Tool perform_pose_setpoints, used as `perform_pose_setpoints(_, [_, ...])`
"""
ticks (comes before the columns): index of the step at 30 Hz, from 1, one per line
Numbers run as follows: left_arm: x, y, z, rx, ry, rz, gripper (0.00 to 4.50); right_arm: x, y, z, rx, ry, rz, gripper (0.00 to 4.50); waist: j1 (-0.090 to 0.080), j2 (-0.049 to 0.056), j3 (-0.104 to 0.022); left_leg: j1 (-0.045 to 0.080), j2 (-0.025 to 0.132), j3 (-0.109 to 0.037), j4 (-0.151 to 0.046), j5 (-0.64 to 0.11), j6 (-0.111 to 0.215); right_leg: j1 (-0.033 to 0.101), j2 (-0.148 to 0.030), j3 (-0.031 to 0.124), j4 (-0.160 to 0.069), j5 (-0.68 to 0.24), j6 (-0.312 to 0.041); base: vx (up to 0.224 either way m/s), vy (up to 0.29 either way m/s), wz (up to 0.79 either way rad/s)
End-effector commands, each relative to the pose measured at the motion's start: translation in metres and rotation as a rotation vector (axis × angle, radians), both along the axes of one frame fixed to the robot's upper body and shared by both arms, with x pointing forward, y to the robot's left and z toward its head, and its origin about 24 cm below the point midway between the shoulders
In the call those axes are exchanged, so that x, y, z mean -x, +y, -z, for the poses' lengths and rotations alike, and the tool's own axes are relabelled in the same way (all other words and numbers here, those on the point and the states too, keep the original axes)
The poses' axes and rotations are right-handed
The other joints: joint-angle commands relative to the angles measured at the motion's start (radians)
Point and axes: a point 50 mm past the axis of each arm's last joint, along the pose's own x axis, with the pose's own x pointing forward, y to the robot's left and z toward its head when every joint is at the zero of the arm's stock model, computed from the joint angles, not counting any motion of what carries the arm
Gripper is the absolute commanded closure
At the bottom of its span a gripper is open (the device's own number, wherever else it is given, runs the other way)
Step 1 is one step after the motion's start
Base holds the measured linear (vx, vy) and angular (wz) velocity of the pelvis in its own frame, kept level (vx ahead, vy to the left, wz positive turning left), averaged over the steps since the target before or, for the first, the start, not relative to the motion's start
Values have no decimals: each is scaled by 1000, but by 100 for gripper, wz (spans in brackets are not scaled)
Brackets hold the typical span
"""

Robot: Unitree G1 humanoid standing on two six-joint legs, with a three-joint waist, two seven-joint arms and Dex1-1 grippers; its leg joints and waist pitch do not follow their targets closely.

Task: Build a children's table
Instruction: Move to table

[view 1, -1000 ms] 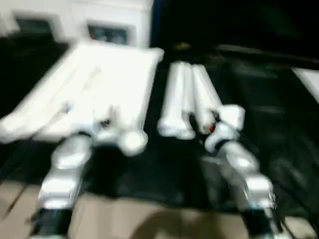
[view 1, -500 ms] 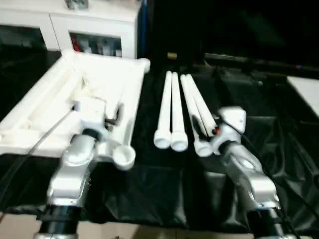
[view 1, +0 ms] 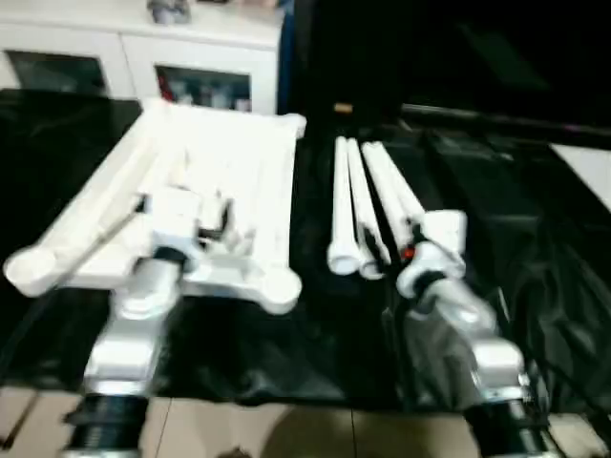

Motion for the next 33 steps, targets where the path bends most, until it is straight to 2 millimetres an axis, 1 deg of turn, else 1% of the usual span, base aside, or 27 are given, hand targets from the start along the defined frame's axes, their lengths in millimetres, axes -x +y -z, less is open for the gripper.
perform_pose_setpoints(1, [-1,-9,-1,1,-2,41,54,-1,-8,-1,9,11,25,0,-16,6,-57,49,126,-64,-177,-310,106,12,-50,27,-64,-78,22,-84,176,-8])
perform_pose_setpoints(2, [-2,-10,-1,1,-3,43,54,0,-7,-1,7,15,17,0,33,-48,-95,-69,95,-58,54,-293,-56,136,-337,209,-202,-208,0,-98,156,-7])
perform_pose_setpoints(3, [-2,-10,-1,1,-4,43,54,0,-5,-1,12,17,5,0,33,-14,-84,-106,91,-148,211,-172,-176,95,-394,237,-248,-285,3,-80,192,-23])
perform_pose_setpoints(4, [-2,-10,-2,2,-4,43,54,1,-4,0,16,18,-3,0,20,-20,-62,-133,87,-150,205,-148,-255,125,-326,149,-241,-268,-42,-80,192,-23])
perform_pose_setpoints(5, [-2,-10,-2,2,-4,43,54,1,-4,0,16,18,-3,0,30,-16,-53,-107,93,-140,175,-129,-268,112,-288,110,-245,-263,-98,-61,258,-44])
perform_pose_setpoints(6, [-2,-10,-2,-16,-4,28,54,1,-4,0,18,22,-10,0,36,-5,-49,-38,109,-114,70,-49,-230,77,-205,25,-247,-333,-163,-77,286,-31])
perform_pose_setpoints(7, [-1,-11,-2,-33,-11,21,54,1,-3,1,22,32,-13,0,31,17,-53,-21,121,-113,-2,-32,-205,85,-149,-9,-228,-369,-171,-77,286,-31])
perform_pose_setpoints(8, [-1,-11,-2,-44,-13,18,54,1,-4,1,20,32,-16,0,-9,77,-75,12,204,-138,-122,-244,-257,48,2,8,-95,-43,-91,-72,268,3])
perform_pose_setpoints(9, [-1,-11,-2,-45,-13,17,54,1,-4,1,20,32,-17,0,-23,70,-75,3,213,-154,-132,-295,-308,59,0,11,-89,61,-87,-65,235,15])
perform_pose_setpoints(10, [0,-12,-1,-52,-15,17,54,1,-4,0,19,31,-19,0,-14,92,-72,6,224,-170,-142,-336,-360,52,7,17,-85,107,-84,-65,235,15])
perform_pose_setpoints(11, [2,-14,0,-47,-21,32,54,1,-5,0,26,24,-26,0,-21,95,-75,30,277,-196,-147,-297,-356,19,5,23,-64,56,-52,-51,170,4])
perform_pose_setpoints(12, [2,-14,1,-37,-16,36,54,0,-6,-1,30,22,-28,0,-23,95,-83,35,301,-216,-142,-116,-297,-7,8,28,-22,-40,-25,-53,100,3])
perform_pose_setpoints(14, [3,-14,3,-9,11,40,54,0,-7,-1,47,13,-35,0,-14,84,-90,33,295,-198,-119,-2,-193,-16,-1,44,-17,-90,6,-63,76,4])
perform_pose_setpoints(15, [4,-14,5,-12,23,46,54,0,-8,-1,53,12,-42,0,-6,66,-85,16,251,-162,-119,17,-51,9,-17,64,-53,-44,8,-80,-13,3])
perform_pose_setpoints(16, [5,-15,5,-12,28,50,54,0,-8,-1,54,13,-45,0,-5,48,-84,5,226,-147,-113,-5,-23,26,-31,77,-85,-16,4,-80,-13,3])
perform_pose_setpoints(17, [6,-16,8,-13,48,69,54,0,-10,-1,69,15,-59,0,9,6,-82,-46,155,-91,-83,-99,-51,69,-82,122,-146,48,-10,-102,-68,-10])
perform_pose_setpoints(18, [7,-17,10,-11,58,83,54,0,-10,-1,73,15,-69,0,30,0,-74,-65,132,-65,-71,-112,-82,83,-133,137,-181,-15,-2,-117,-84,-12])
perform_pose_setpoints(19, [8,-19,11,-12,72,94,54,-1,-11,-1,79,16,-75,0,60,-17,-73,-51,140,-49,-58,-93,-119,74,-144,141,-201,-209,50,-117,-84,-12])
perform_pose_setpoints(20, [8,-20,12,-14,80,100,54,-1,-12,-1,81,16,-78,0,63,-22,-69,-56,147,-39,-83,-75,-133,80,-113,127,-199,-319,54,-96,-74,-10])
perform_pose_setpoints(21, [8,-21,12,-7,83,108,54,-1,-13,-2,82,16,-81,0,62,-5,-62,-47,158,-33,-105,-126,-153,63,-91,114,-201,-376,27,-76,-57,-11])
perform_pose_setpoints(23, [7,-24,12,-6,75,105,54,-3,-15,-3,125,1,-95,0,54,4,-56,-29,172,-36,-122,-305,-188,46,-74,106,-205,-440,-2,-67,-48,-10])
perform_pose_setpoints(26, [6,-26,12,0,69,111,54,-4,-17,-5,144,-12,-87,0,58,4,-56,-20,175,-33,-128,-343,-193,44,-74,108,-207,-403,-12,0,0,0])
perform_pose_setpoints(27, [6,-26,12,1,71,114,54,-4,-17,-5,142,-11,-83,0,71,-6,-54,-82,149,-66,-147,-321,-143,94,-96,64,-193,-377,-26,0,0,0])
perform_pose_setpoints(28, [7,-27,12,2,76,119,54,-4,-19,-6,147,-14,-80,0,69,16,-51,-84,145,-71,-155,-337,-124,92,-93,47,-203,-411,-28,0,0,0])
perform_pose_setpoints(31, [8,-28,14,8,86,130,54,-3,-20,-5,146,-11,-75,0,57,22,-64,-100,132,-100,-130,-215,-53,124,-113,-8,-214,-309,-96,6,10,39])
perform_pose_setpoints(32, [8,-28,14,8,89,131,54,-3,-20,-5,142,-9,-73,0,57,40,-64,-71,147,-111,-136,-229,-51,108,-93,-18,-201,-255,-114,49,-6,46])
perform_pose_setpoints(33, [8,-29,14,15,92,133,54,-3,-21,-4,129,-1,-68,0,35,42,-73,-26,197,-102,-120,-238,-72,79,-84,20,-188,-153,-124,58,-7,34])
